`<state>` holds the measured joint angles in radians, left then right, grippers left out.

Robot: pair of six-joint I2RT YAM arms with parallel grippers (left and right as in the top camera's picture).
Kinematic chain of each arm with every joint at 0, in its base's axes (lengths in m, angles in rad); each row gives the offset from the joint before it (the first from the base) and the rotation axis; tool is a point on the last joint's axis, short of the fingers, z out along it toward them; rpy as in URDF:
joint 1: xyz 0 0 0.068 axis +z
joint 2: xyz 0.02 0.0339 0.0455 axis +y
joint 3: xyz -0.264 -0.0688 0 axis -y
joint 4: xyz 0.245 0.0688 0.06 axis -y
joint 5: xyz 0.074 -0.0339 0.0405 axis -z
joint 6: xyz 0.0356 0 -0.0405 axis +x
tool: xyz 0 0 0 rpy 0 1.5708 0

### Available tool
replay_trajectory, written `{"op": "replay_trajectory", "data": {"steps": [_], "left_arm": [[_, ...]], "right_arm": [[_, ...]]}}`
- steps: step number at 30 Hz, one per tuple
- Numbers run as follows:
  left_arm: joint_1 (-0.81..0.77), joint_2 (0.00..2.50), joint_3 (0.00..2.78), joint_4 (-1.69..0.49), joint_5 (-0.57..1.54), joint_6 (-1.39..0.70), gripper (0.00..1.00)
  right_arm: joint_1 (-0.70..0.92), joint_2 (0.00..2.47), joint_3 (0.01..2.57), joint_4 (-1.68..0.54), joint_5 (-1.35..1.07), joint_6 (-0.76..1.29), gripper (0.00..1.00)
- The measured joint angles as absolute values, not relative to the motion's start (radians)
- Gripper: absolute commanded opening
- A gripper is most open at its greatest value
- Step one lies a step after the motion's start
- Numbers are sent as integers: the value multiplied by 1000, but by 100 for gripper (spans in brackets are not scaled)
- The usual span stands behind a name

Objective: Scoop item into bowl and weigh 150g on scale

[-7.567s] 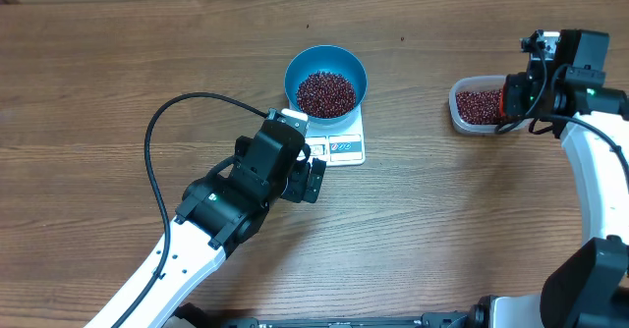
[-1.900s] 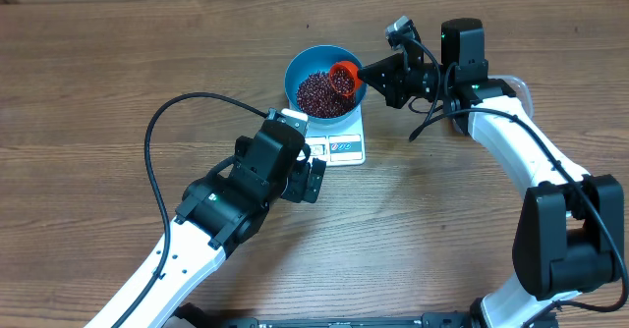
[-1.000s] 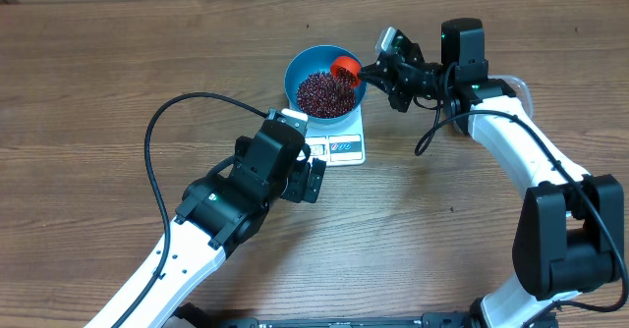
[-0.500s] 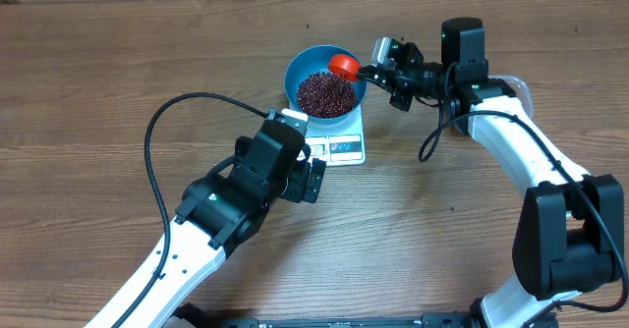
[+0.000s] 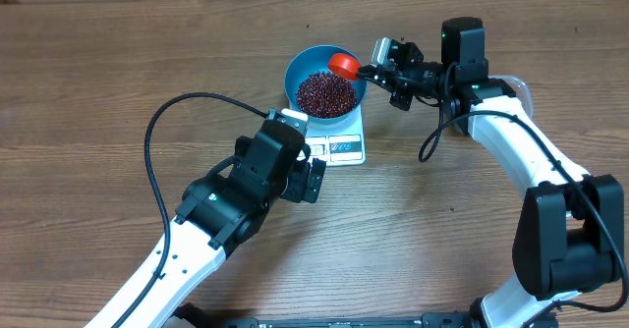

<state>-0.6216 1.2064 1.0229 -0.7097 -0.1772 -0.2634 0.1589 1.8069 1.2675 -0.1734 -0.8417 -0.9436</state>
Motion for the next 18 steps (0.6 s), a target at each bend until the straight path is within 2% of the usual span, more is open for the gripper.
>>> {"op": "replay_trajectory", "data": {"steps": [11, 18], "left_arm": [[-622, 1206, 1023, -710, -177, -263, 100], [-622, 1206, 1023, -710, -177, -263, 100]], "right_arm": [[159, 1807, 1267, -147, -918, -934, 4], [158, 1807, 1267, -63, -991, -736, 4]]}}
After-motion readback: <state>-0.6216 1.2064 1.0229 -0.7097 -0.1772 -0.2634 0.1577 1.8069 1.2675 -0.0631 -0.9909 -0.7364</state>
